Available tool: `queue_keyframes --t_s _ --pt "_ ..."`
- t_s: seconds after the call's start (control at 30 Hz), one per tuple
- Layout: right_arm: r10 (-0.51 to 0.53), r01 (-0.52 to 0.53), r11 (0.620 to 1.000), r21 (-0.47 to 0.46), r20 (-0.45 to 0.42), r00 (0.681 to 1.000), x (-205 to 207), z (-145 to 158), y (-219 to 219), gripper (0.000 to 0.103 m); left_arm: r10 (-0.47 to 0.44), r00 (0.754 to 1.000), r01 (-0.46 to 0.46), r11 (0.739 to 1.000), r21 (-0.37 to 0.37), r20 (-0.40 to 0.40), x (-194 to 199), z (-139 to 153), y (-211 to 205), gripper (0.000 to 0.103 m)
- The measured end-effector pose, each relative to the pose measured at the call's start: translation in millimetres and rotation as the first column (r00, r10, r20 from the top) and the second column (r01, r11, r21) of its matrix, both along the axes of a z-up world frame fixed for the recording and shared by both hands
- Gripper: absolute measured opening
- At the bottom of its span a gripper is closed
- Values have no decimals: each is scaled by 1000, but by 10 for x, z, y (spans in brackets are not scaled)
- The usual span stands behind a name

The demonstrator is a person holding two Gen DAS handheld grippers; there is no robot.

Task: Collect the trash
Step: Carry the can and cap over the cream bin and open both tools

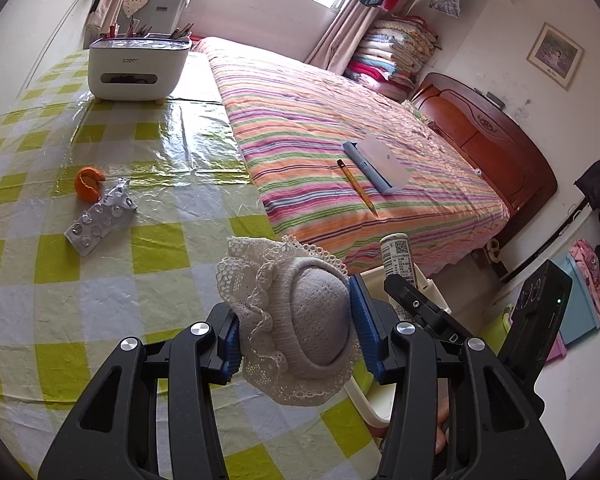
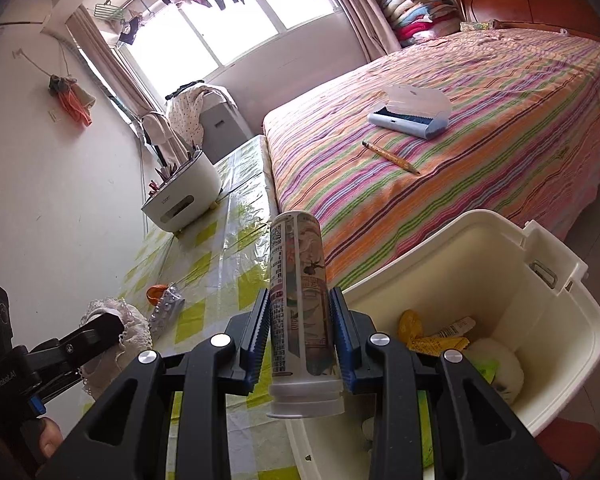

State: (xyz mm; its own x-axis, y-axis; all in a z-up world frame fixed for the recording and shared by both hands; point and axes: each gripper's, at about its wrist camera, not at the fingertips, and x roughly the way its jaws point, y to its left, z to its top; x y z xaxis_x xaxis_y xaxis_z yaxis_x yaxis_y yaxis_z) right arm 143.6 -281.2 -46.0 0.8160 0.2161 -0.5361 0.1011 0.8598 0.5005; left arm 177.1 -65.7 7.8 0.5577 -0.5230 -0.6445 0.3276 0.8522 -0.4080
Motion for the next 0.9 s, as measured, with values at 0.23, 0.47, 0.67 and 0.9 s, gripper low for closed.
queue_keyframes --t_s 0.23,0.47,0.67,0.9 --pt "-72 72 997 -6 -20 997 -92 -57 -174 29 -62 998 62 998 7 -2 -36 -7 -269 46" --pt "-126 127 992 4 -27 992 -177 -93 -310 29 -105 994 105 994 23 -9 -60 -68 -479 46" --pt "-157 156 988 -18 -23 987 -205 -77 -355 29 -121 992 121 992 30 -21 -32 -114 -571 46" --pt "-177 177 984 -17 -31 984 -212 -94 -413 30 -118 992 119 992 37 -34 25 -157 -573 46"
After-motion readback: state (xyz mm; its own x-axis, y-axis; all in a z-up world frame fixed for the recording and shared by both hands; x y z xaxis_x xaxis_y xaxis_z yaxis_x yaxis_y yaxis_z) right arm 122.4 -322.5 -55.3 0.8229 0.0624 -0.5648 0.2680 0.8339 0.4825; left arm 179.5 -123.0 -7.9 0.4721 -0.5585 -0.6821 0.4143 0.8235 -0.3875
